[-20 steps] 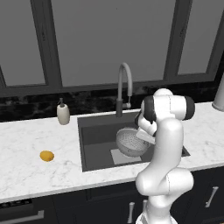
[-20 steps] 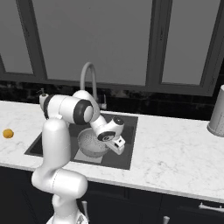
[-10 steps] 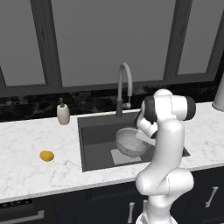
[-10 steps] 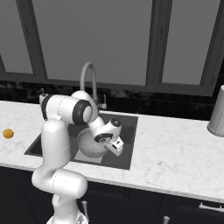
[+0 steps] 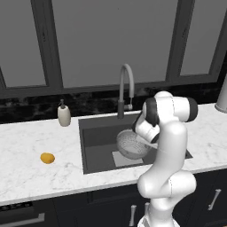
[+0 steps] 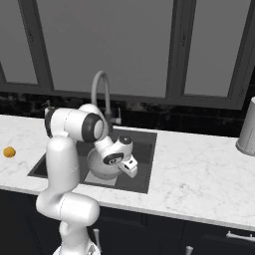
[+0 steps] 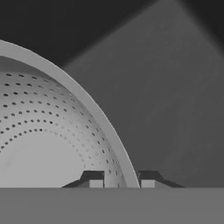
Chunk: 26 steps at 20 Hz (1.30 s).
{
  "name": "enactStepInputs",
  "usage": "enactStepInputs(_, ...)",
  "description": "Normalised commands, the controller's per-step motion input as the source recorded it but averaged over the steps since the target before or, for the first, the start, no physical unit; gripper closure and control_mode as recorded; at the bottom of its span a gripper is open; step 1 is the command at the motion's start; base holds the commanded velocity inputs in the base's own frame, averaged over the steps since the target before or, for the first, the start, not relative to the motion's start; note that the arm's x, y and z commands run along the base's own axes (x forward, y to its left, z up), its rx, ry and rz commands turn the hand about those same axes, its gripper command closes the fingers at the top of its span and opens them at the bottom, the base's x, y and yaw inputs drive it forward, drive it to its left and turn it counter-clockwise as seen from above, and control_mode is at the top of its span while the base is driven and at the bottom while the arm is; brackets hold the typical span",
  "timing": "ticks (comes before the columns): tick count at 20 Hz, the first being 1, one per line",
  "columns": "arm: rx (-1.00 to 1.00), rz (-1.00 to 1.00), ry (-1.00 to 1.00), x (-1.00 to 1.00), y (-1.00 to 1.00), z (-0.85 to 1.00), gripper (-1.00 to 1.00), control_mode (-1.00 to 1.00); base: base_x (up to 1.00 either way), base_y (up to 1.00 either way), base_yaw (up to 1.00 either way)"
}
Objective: Put the colander in the sink, put the mango in the colander, and turn on the sink faucet and pour water over the colander.
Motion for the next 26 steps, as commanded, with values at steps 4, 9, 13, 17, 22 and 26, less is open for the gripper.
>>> enactStepInputs(4, -0.01, 0.0, 0.0, -0.15, 0.52, 0.0, -1.0, -1.0, 0.0, 0.0, 0.0)
enactStepInputs(9, 0.01, 0.03, 0.0, -0.12, 0.13, 0.07, -1.0, -1.0, 0.0, 0.0, 0.0)
enactStepInputs(13, 0.04, 0.08, -0.01, -0.3, 0.0, 0.25, -1.0, -1.0, 0.0, 0.0, 0.0)
enactStepInputs(17, 0.06, 0.12, 0.0, -0.43, 0.05, 0.41, -1.0, -1.0, 0.0, 0.0, 0.0)
enactStepInputs(22, 0.04, 0.16, 0.0, -0.49, 0.09, 0.47, -1.0, -1.0, 0.0, 0.0, 0.0)
enactStepInputs(26, 0.03, 0.2, 0.0, -0.83, 0.06, 0.75, -1.0, -1.0, 0.0, 0.0, 0.0)
